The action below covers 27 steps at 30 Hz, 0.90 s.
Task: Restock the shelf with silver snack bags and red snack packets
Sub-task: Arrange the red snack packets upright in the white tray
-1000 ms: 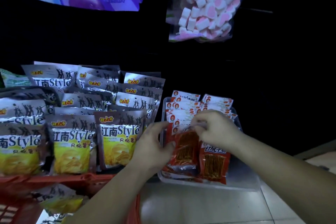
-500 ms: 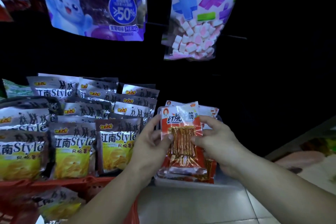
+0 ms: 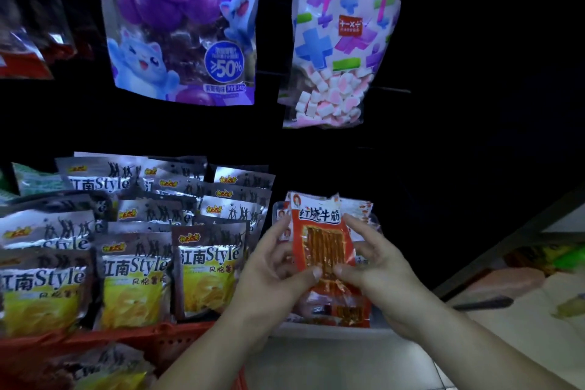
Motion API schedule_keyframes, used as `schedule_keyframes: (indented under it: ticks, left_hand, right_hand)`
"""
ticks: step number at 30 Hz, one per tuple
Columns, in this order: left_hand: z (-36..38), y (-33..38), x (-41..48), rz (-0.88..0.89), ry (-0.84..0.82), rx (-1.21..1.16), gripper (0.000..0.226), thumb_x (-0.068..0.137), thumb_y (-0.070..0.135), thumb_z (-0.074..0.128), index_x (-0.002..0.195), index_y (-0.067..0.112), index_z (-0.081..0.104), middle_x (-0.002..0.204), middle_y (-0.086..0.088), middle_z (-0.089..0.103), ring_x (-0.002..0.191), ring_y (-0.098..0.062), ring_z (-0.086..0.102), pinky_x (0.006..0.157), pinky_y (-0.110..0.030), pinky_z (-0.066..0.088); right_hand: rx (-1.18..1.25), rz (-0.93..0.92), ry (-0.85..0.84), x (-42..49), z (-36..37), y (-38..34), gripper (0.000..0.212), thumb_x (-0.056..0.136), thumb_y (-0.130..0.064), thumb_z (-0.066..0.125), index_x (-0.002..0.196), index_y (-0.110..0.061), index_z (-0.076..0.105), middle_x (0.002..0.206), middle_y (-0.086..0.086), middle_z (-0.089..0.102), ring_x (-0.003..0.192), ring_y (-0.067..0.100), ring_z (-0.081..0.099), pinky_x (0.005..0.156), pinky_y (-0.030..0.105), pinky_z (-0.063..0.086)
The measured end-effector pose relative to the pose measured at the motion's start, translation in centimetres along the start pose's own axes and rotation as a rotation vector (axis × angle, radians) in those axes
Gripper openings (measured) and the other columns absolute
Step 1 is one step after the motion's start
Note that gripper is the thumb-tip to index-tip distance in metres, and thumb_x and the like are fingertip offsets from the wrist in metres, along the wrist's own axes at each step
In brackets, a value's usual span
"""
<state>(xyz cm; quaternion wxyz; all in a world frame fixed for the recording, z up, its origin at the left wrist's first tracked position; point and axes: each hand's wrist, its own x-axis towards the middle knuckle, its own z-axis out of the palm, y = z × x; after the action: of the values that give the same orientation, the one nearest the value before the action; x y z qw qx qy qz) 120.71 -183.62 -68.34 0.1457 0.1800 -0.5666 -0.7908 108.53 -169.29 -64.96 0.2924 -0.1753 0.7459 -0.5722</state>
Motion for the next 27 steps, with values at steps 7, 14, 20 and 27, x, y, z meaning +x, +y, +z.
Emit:
schedule_keyframes:
  ticks: [7, 14, 20, 27]
  left_hand:
    - [-0.9, 0.0, -0.5, -0.037, -0.111, 0.246, 0.113, 0.084, 0.003, 0.081, 0.157, 0.053, 0.012, 0.121, 0.005, 0.069, 0.091, -0.034, 0.073, 0.068, -0.053, 0.063]
    - [-1.5, 0.1, -0.6, 0.007, -0.162, 0.414, 0.11, 0.088, 0.006, 0.078, 0.154, 0.062, 0.008, 0.121, 0.01, 0.065, 0.084, -0.033, 0.071, 0.073, -0.052, 0.062]
    - [-0.9, -0.5, -0.3, 0.373, 0.232, 0.816, 0.062, 0.095, 0.043, 0.066, 0.151, 0.04, 0.041, 0.122, 0.035, 0.048, 0.112, 0.008, 0.053, 0.093, -0.03, 0.055]
    - [1.3, 0.6, 0.3, 0.072, 0.24, 0.193, 0.015, 0.095, 0.028, 0.073, 0.106, 0.018, 0.072, 0.094, -0.009, 0.076, 0.094, -0.031, 0.073, 0.084, -0.052, 0.06]
  right_hand:
    - [-0.039, -0.06, 0.013, 0.2, -0.5, -0.4, 0.077, 0.091, 0.003, 0.07, 0.135, -0.057, 0.05, 0.107, -0.006, 0.072, 0.096, 0.016, 0.075, 0.072, 0.041, 0.065]
    - [-0.057, -0.069, 0.002, 0.2, -2.1, -0.3, 0.064, 0.099, 0.004, 0.059, 0.138, -0.047, 0.057, 0.109, 0.001, 0.075, 0.105, 0.02, 0.073, 0.08, 0.039, 0.062]
    - [-0.109, -0.081, -0.018, -0.3, -1.6, -0.3, 0.064, 0.099, 0.002, 0.061, 0.14, -0.046, 0.05, 0.108, -0.003, 0.074, 0.097, 0.026, 0.074, 0.087, 0.049, 0.062]
    - [-0.155, -0.035, -0.307, -1.5, 0.6, -1.5, 0.028, 0.089, 0.004, 0.072, 0.112, -0.013, 0.076, 0.106, 0.007, 0.078, 0.101, 0.014, 0.072, 0.088, 0.024, 0.057]
